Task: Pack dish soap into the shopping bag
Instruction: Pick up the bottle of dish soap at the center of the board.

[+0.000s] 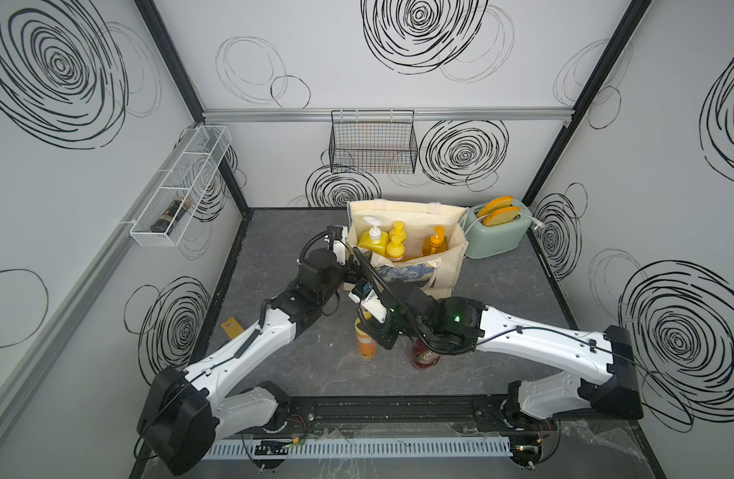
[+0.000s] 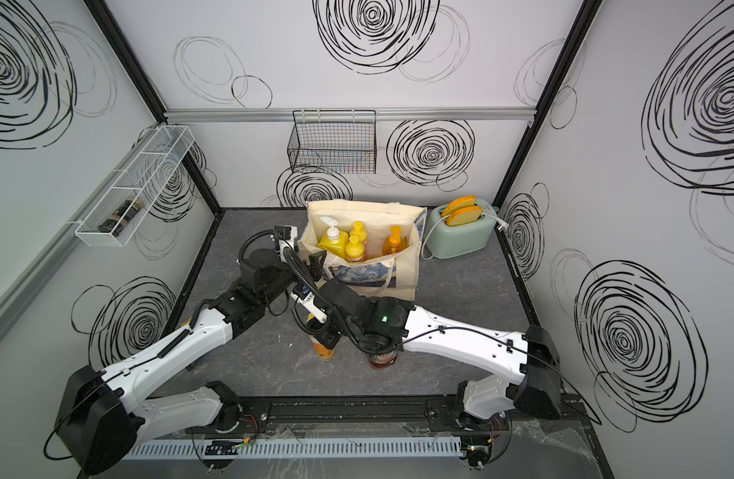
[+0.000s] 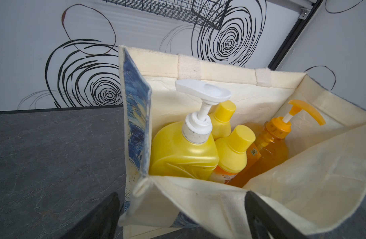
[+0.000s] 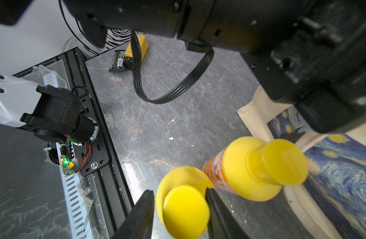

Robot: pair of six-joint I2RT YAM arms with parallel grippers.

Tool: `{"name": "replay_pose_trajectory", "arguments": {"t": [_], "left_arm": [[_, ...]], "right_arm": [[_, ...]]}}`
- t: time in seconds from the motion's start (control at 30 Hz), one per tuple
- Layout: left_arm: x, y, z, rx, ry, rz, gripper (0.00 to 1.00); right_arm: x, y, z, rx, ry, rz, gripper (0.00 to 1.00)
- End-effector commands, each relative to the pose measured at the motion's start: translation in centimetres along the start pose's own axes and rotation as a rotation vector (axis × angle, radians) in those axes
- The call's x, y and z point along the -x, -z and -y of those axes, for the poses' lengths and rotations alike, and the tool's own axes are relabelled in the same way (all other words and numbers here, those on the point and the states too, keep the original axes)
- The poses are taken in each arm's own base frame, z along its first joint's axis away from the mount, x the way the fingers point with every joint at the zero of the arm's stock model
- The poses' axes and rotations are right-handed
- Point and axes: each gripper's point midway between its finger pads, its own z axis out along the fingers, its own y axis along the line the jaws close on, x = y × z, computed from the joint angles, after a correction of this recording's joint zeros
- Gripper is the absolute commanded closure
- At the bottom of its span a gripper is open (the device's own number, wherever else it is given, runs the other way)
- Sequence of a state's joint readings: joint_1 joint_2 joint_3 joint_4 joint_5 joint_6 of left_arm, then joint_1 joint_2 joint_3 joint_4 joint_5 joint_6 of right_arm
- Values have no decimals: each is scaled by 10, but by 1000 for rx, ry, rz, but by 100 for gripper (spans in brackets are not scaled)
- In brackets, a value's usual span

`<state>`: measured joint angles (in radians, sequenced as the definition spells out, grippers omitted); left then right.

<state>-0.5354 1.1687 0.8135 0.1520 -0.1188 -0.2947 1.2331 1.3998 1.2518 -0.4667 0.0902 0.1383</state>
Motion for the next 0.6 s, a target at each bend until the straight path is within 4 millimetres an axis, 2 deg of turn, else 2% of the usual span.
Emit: {"name": "replay_pose_trajectory", "arguments": {"t": [0.0, 0.37, 0.47, 0.57], "left_arm": [[10, 4, 1, -13, -7, 42, 4], [9, 4, 2, -16, -7, 41, 4], [9, 4, 1, -15, -9, 40, 4], [10, 5, 2, -16, -8, 42, 4]], "right_arm": [[-1, -4, 2, -5, -9, 6, 58], [-4, -8, 4, -9, -11, -7, 58], [-5, -8, 5, -13, -10, -12, 63], [-5, -7, 6, -19, -11, -14, 74]]}}
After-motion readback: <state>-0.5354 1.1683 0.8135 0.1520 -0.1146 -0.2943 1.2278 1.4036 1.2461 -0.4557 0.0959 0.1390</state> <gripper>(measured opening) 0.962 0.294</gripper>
